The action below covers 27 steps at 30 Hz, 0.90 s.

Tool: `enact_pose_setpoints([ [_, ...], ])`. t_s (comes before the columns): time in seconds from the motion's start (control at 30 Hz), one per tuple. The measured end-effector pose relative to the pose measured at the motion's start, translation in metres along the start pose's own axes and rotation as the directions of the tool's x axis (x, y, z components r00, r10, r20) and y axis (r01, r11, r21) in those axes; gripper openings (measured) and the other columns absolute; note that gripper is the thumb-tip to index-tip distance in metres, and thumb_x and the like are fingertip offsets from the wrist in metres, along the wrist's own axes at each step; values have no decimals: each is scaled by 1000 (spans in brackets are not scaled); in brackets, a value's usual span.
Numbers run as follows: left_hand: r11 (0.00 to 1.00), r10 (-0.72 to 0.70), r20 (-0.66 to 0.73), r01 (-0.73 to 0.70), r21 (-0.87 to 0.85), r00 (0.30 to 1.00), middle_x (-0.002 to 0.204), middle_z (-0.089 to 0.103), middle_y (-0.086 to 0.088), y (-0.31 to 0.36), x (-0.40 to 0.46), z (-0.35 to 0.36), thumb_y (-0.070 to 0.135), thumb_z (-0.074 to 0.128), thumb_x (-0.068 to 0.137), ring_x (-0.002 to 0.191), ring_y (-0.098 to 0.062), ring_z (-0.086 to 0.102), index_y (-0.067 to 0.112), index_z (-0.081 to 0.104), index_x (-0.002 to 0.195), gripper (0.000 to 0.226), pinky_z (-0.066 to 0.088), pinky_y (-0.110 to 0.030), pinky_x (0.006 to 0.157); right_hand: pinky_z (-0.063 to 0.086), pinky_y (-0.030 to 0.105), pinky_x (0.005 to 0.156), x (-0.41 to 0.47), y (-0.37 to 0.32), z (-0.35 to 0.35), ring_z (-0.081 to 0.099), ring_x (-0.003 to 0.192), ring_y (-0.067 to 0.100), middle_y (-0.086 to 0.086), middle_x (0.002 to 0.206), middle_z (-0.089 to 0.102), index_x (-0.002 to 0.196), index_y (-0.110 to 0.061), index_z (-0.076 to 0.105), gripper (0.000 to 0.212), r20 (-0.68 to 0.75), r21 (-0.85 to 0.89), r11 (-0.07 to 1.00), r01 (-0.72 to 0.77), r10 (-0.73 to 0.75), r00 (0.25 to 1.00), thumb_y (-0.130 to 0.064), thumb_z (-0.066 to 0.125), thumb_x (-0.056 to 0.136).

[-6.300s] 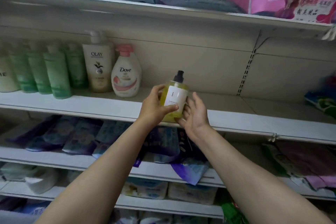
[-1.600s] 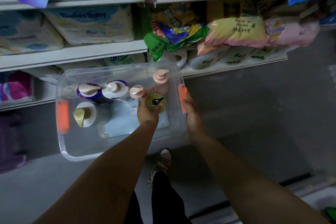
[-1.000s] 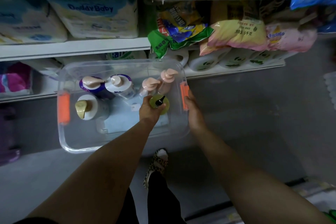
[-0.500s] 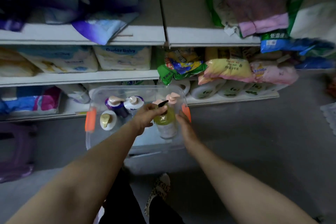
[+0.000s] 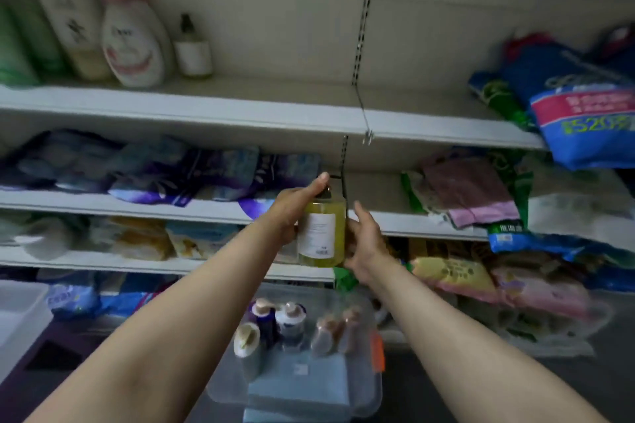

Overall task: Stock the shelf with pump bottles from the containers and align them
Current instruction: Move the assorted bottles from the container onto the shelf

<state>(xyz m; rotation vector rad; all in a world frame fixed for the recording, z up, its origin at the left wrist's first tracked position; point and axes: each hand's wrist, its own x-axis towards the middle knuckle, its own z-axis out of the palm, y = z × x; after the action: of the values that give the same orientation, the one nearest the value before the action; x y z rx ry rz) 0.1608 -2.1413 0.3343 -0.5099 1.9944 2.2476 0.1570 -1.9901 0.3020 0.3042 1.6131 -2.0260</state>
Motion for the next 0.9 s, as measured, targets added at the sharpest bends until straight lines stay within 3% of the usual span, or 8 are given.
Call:
enact_pose_setpoints([
  [0.2, 961, 223, -200, -250, -121, 954, 86, 77, -7, 65, -9, -7, 71, 62, 80, 76, -24, 75, 14, 73, 96, 60, 58, -32, 64, 51, 52, 97, -16, -64, 38, 64, 113, 36, 13, 118, 71, 121, -16, 67, 74, 148, 44, 997, 67, -73, 986, -74, 32, 92],
  [0.3, 932, 305, -387, -356, -67, 870, 90, 75, -7, 83, -9, -11, 79, 55, 77, 82, -25, 73, 11, 67, 101, 73, 58, -36, 74, 54, 48, 88, -21, -87, 61, 69, 102, 36, 13, 98, 76, 105, -11, 71, 71, 196, 111, 989, 98, -119, 973, -70, 32, 94],
  [0.37, 914, 360, -438, -406, -13, 824, 95, 72, -4, 93, -10, -14, 78, 54, 77, 88, -20, 70, 14, 65, 104, 70, 56, -36, 77, 54, 48, 86, -21, -100, 77, 70, 100, 36, 15, 103, 75, 108, -10, 72, 72, 188, 155, 979, 130, -159, 969, -69, 34, 95],
  [0.47, 848, 520, -384, -515, 125, 763, 105, 71, -3, 103, -11, -17, 66, 57, 86, 95, -12, 68, 18, 67, 110, 54, 53, -24, 75, 56, 49, 90, -19, -116, 100, 69, 105, 40, 21, 113, 73, 117, -5, 71, 77, 178, 230, 959, 163, -206, 962, -69, 35, 93],
  [0.57, 777, 629, -281, -571, 266, 725, 111, 67, -13, 111, -10, -26, 58, 70, 79, 104, -28, 66, 23, 63, 120, 54, 55, -41, 90, 61, 39, 65, -14, -130, 120, 76, 80, 32, 17, 95, 77, 108, -6, 73, 72, 188, 288, 940, 186, -246, 951, -67, 36, 94],
  [0.63, 744, 668, -260, -615, 260, 698, 107, 70, -11, 118, -8, -37, 48, 76, 79, 99, -26, 68, 24, 65, 117, 47, 56, -45, 88, 61, 38, 59, -10, -138, 132, 76, 72, 31, 16, 86, 77, 103, -6, 72, 66, 175, 329, 921, 209, -277, 945, -63, 39, 95],
  [0.77, 790, 585, -317, -613, 18, 746, 109, 71, 0, 135, -1, -66, 46, 78, 79, 95, -11, 69, 19, 62, 122, 53, 57, -31, 82, 55, 58, 87, 2, -150, 148, 68, 104, 45, 29, 113, 68, 120, -6, 62, 64, 159, 347, 908, 233, -302, 940, -61, 39, 97],
  [0.9, 792, 582, -408, -604, 89, 703, 92, 66, 8, 148, 19, -99, 49, 69, 86, 71, 9, 64, 20, 55, 113, 42, 48, -11, 62, 55, 58, 84, 14, -160, 176, 64, 111, 41, 23, 123, 63, 124, -9, 63, 67, 160, 354, 908, 225, -296, 942, -64, 39, 95],
])
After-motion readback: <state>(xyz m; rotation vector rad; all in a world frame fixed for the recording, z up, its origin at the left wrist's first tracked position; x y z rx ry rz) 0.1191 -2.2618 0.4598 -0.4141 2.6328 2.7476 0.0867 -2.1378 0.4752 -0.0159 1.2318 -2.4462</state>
